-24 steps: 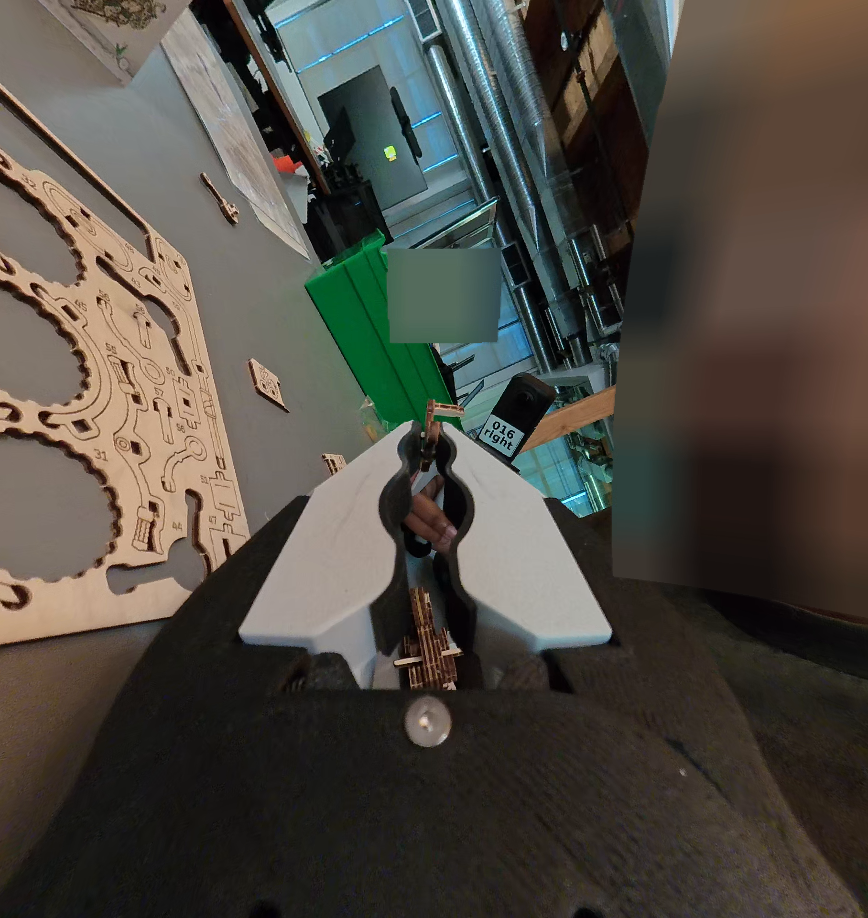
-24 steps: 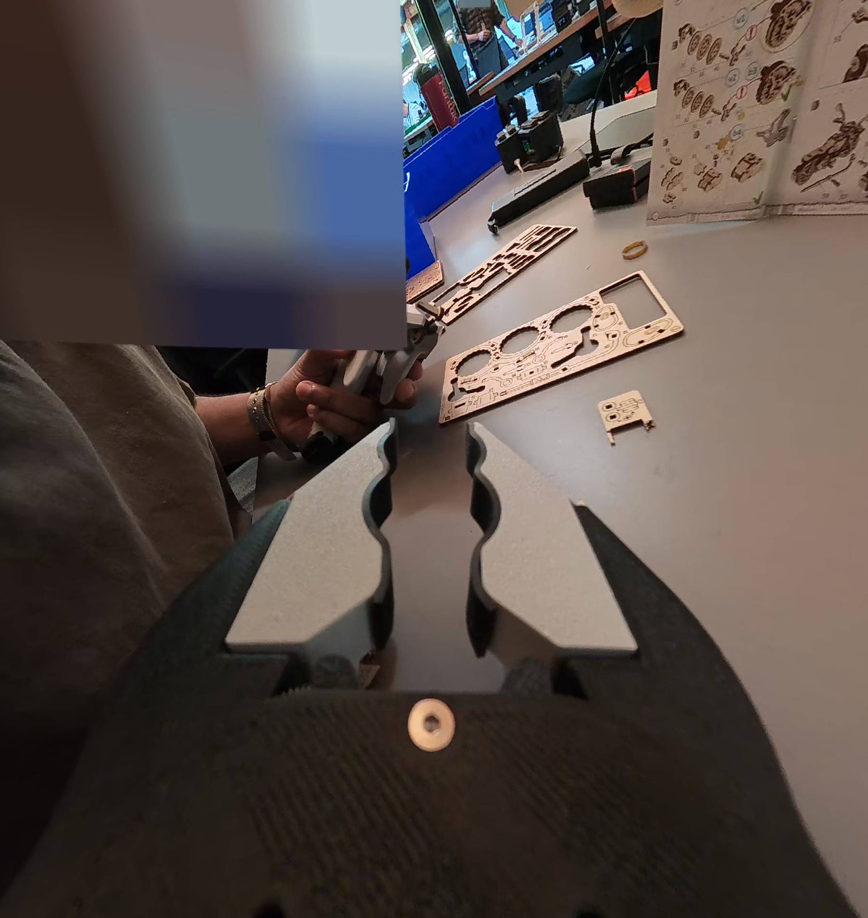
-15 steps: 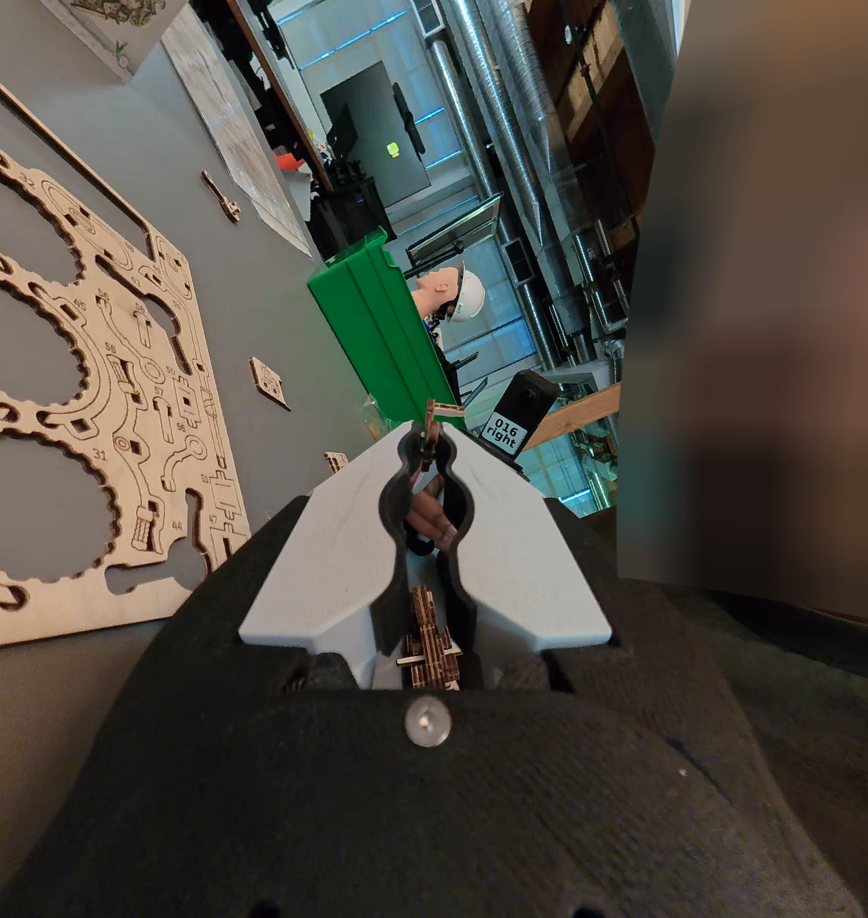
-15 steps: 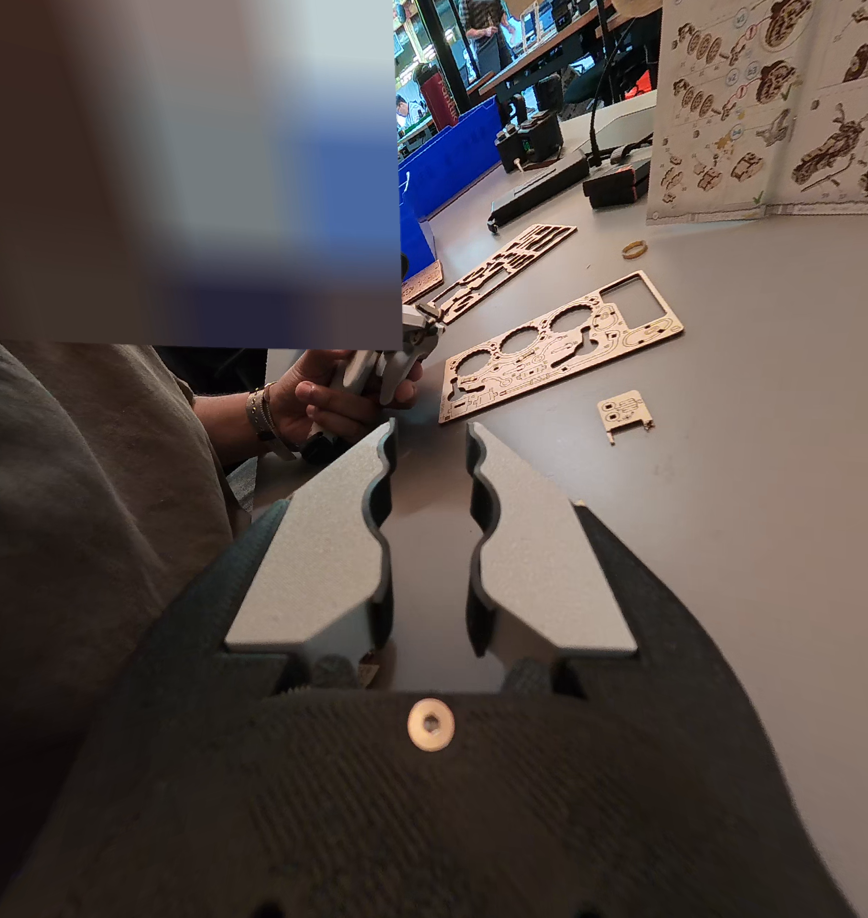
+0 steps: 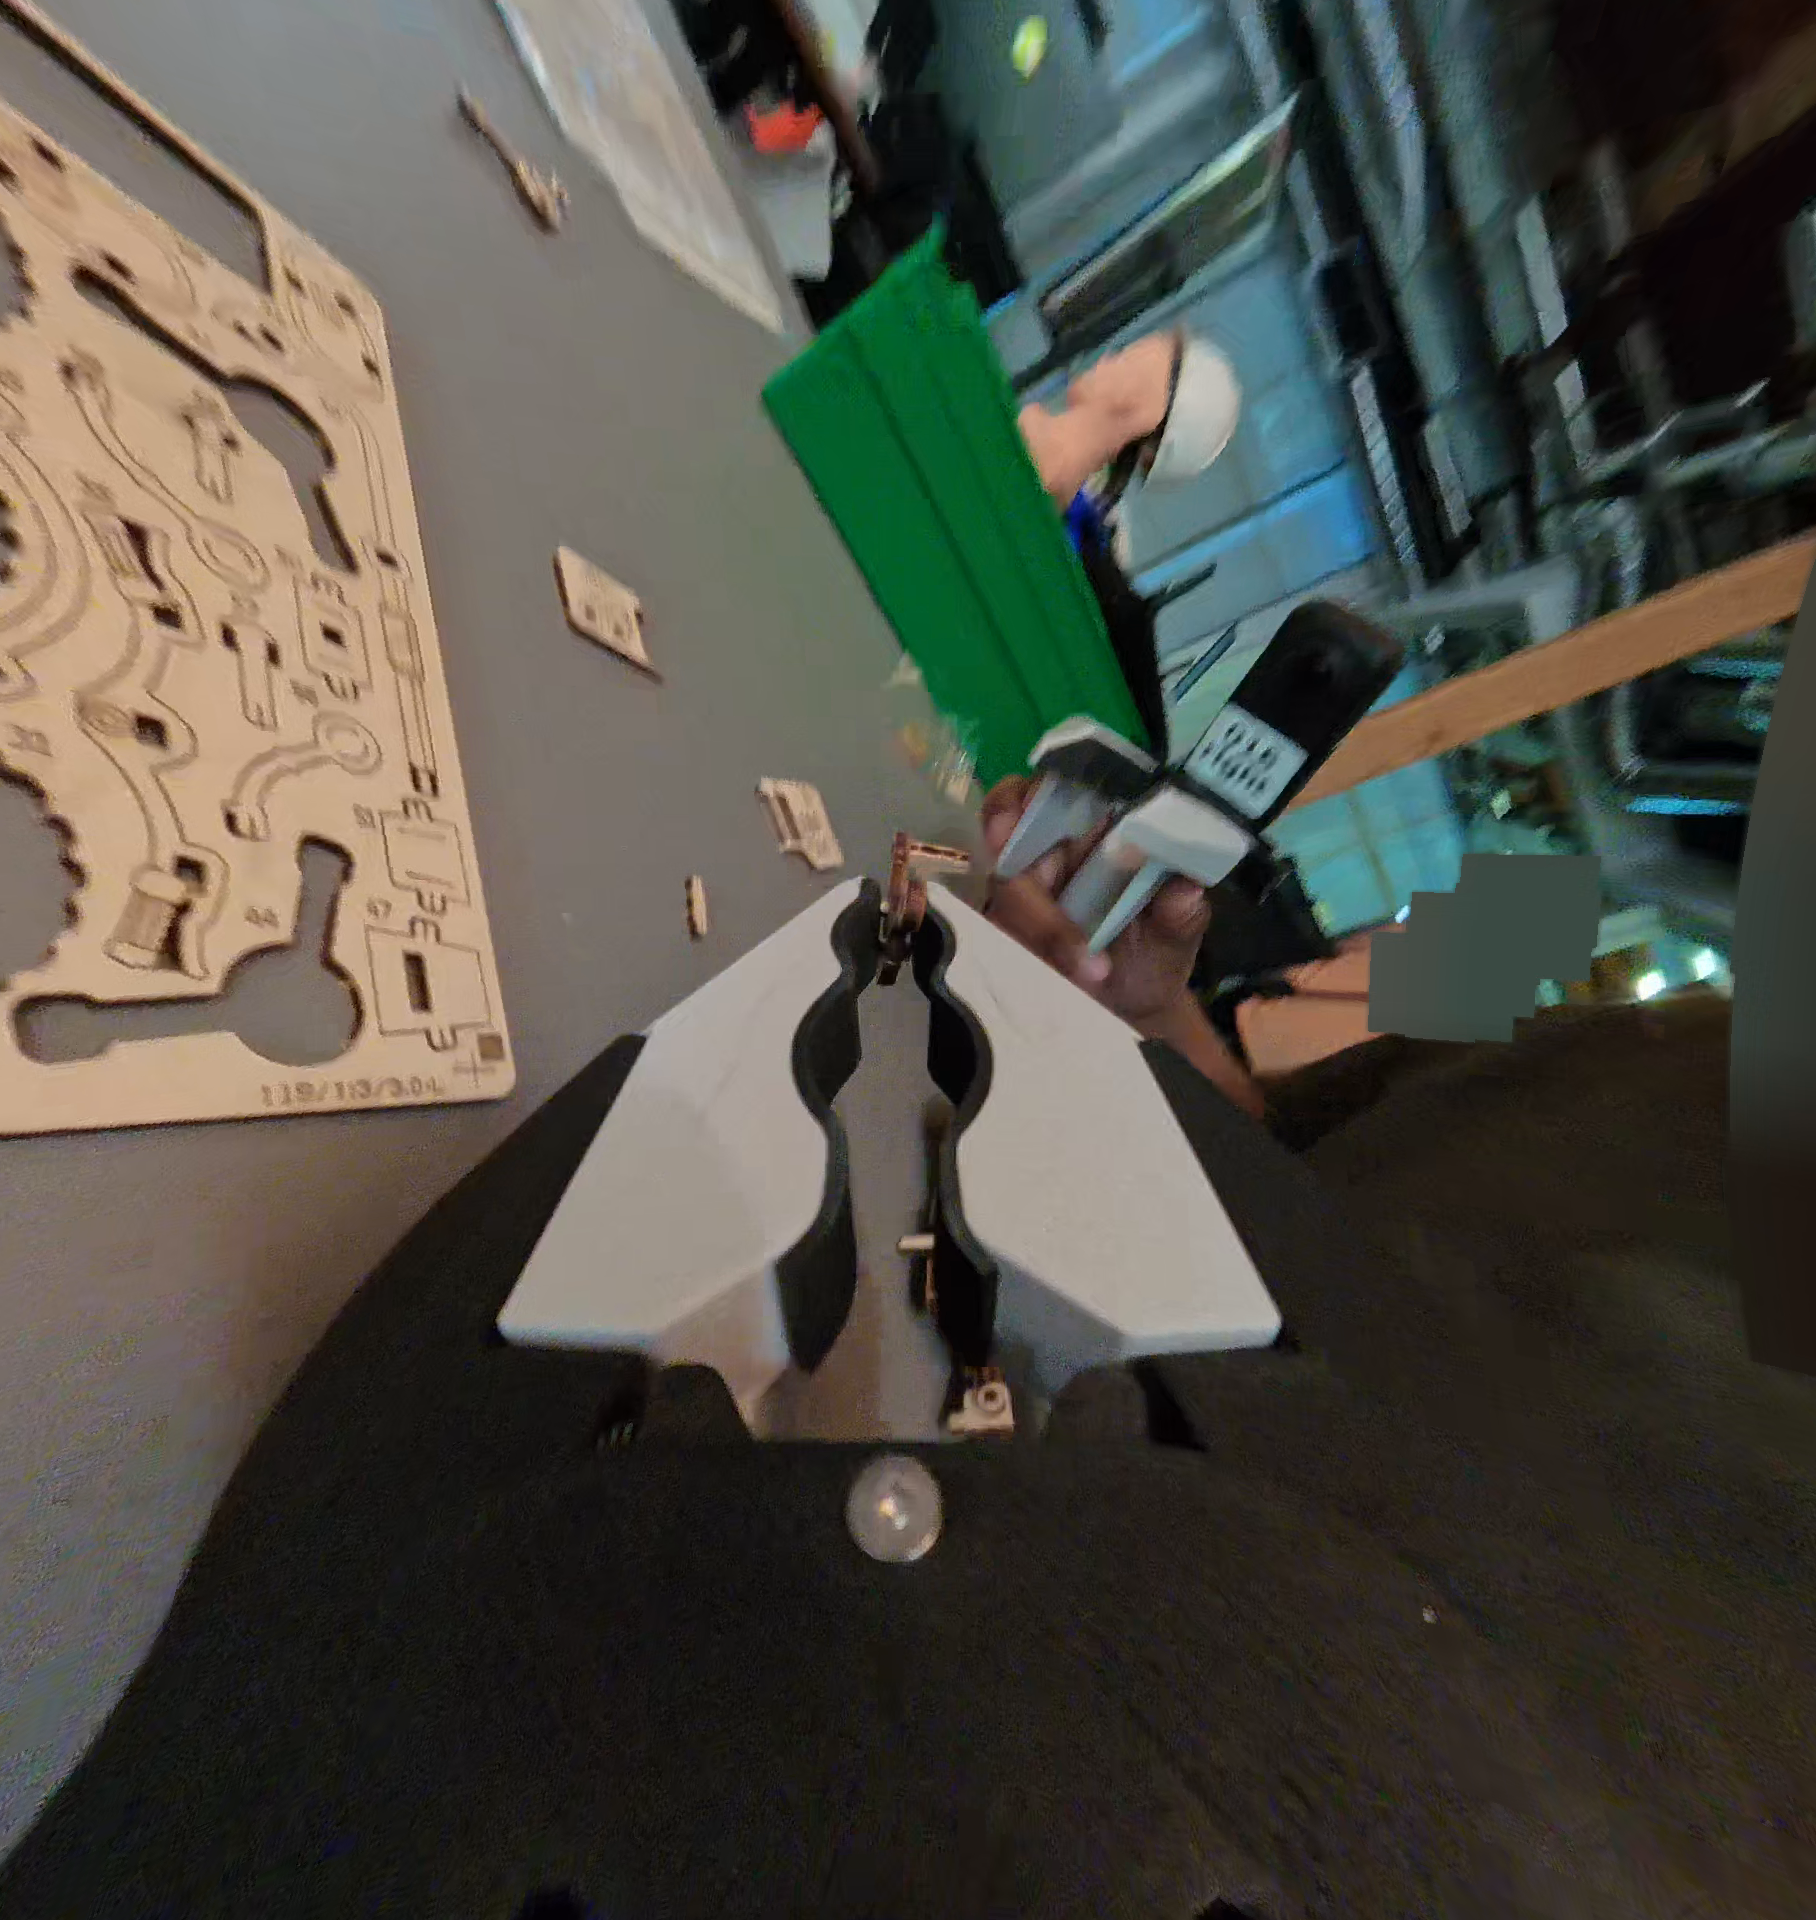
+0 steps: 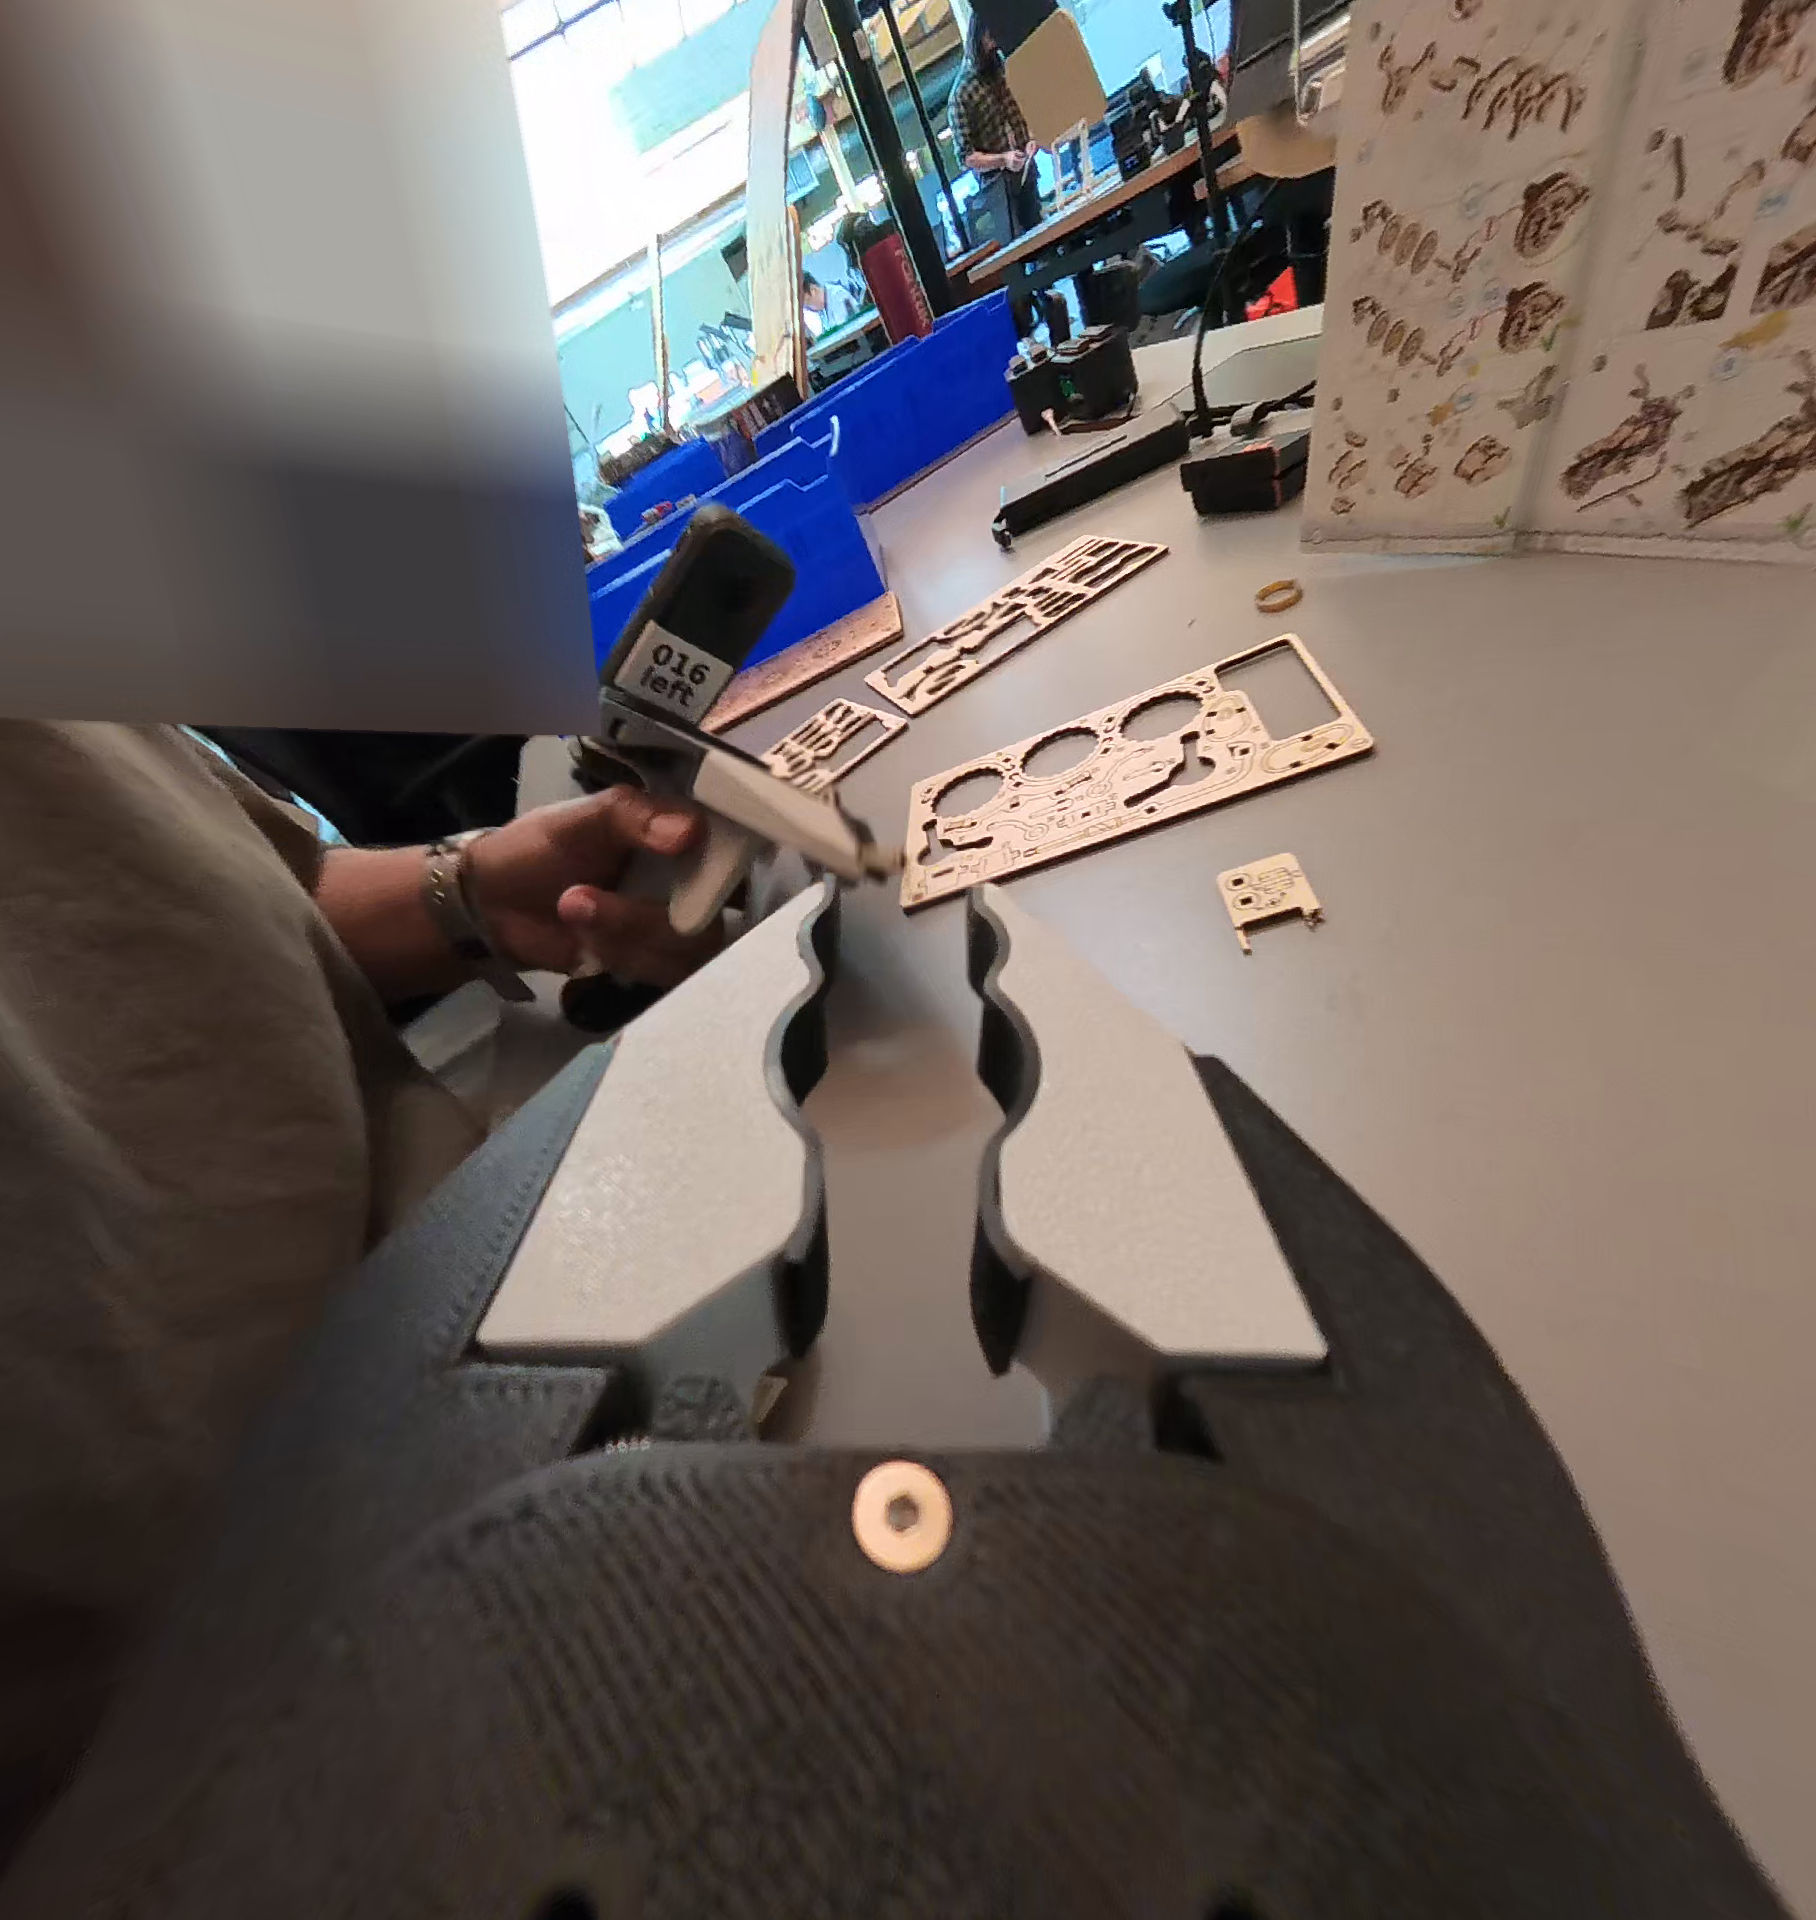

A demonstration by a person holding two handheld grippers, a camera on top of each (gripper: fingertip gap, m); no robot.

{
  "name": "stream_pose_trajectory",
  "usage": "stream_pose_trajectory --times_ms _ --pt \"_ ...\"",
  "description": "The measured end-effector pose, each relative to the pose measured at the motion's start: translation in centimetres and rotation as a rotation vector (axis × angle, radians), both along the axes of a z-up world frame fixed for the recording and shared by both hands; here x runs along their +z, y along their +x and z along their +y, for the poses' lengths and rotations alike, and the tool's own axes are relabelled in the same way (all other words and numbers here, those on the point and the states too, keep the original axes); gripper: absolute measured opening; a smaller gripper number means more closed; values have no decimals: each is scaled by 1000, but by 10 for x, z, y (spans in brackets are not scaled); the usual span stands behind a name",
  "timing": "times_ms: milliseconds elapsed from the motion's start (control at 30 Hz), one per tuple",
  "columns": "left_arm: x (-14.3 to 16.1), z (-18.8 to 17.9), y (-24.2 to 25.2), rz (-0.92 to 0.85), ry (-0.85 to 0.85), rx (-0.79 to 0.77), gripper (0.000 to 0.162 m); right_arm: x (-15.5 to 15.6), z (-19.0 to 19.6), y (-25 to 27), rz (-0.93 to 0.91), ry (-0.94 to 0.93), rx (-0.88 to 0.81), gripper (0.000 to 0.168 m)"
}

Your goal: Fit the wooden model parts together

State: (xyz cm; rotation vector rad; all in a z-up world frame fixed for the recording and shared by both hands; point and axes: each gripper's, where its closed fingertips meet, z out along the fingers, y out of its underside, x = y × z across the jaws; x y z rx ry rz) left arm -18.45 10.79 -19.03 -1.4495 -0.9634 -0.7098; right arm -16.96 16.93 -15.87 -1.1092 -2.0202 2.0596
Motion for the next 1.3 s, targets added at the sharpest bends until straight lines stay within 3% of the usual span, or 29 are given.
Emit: stream_pose_trajectory --times_ms 133,300,567,800,1033,1200,1300 --pt "-20 7 15 34 -151 -92 13 0 -5 7 39 51 8 21" --pt "-28 6 17 78 -227 -108 14 -2 -8 8 71 107 0 20" --pt "-35 1 12 234 -367 -117 29 4 46 -22 245 318 -333 12" --pt "-34 -3 4 279 -399 -106 39 -17 20 -16 147 333 -208 19" --pt "-14 -21 2 256 -325 -104 39 -46 -24 -14 118 560 22 27" --pt "-25 -35 7 372 -382 -121 38 -70 -33 -28 112 786 121 28" --pt "-24 -28 13 371 -386 -151 38 -72 -40 -30 47 762 160 28"
